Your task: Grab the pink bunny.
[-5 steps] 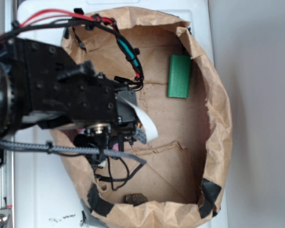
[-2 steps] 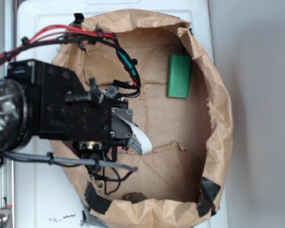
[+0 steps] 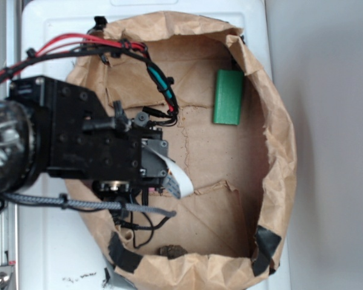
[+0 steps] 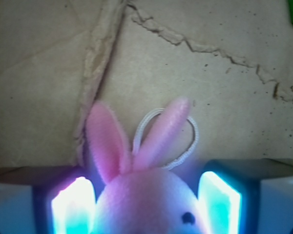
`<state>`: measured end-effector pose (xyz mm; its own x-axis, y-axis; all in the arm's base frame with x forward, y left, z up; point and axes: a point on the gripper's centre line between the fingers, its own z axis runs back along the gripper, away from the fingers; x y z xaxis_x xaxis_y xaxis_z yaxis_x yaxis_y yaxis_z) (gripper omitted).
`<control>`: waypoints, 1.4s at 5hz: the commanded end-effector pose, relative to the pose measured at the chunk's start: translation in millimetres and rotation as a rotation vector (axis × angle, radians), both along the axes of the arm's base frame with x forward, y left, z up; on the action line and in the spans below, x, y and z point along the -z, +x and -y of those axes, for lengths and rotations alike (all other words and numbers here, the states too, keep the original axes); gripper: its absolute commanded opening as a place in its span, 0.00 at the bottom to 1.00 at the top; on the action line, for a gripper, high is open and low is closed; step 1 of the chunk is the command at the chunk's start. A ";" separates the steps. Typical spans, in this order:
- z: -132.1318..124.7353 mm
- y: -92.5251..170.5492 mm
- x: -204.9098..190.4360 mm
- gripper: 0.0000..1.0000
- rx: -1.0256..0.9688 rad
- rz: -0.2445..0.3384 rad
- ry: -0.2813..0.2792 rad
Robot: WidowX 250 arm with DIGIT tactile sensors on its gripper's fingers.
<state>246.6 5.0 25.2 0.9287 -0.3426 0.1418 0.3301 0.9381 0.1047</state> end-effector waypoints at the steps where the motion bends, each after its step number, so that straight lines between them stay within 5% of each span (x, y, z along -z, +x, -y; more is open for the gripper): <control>1: -1.0 5.4 -11.7 0.00 -0.027 0.017 -0.014; 2: -7.3 6.5 -19.3 0.00 -0.083 0.016 -0.034; 4: -30.8 16.6 -83.6 0.00 -0.215 0.060 -0.190; 7: -54.7 30.2 -147.2 0.00 -0.312 0.159 -0.191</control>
<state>273.1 45.8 141.8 0.9727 -0.0268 0.2304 0.0474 0.9953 -0.0845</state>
